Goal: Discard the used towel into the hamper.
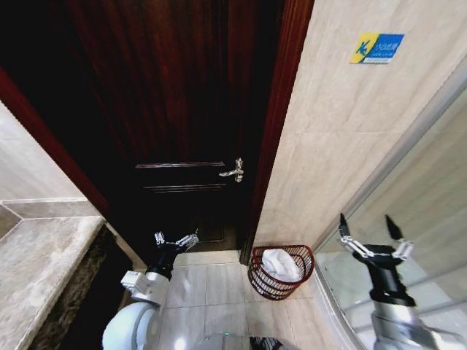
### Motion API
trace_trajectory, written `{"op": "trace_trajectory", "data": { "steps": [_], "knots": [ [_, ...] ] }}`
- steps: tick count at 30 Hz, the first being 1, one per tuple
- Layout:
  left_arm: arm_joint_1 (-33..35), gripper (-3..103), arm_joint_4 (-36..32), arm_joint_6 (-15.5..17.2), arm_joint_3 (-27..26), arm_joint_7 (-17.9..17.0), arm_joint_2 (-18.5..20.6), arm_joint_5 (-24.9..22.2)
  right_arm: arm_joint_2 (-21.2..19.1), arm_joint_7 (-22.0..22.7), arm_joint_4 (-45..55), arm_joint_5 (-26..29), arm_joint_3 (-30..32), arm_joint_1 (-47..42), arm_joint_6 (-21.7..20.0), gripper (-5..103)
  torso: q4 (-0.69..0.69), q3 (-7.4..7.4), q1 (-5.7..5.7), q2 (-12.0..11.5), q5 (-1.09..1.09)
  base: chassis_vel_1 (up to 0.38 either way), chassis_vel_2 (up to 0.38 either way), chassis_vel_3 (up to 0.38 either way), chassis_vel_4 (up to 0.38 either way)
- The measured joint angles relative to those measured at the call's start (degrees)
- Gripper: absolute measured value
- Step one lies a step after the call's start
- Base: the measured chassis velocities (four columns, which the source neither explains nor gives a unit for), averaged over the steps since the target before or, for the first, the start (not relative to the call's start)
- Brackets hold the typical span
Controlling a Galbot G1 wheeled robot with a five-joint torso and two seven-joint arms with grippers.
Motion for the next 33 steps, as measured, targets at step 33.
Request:
{"op": "trace_trajectory", "data": {
  "steps": [33],
  "knots": [
    [0.0, 100, 0.0, 0.0, 0.0, 0.0, 0.0, 0.0, -0.4, -1.7, 0.3, 2.1, -5.6, 4.1, -3.8, 100, 0.01, 0.00, 0.00, 0.0, 0.01, -0.021, -0.022, 0.020, 0.023]
  ]
}}
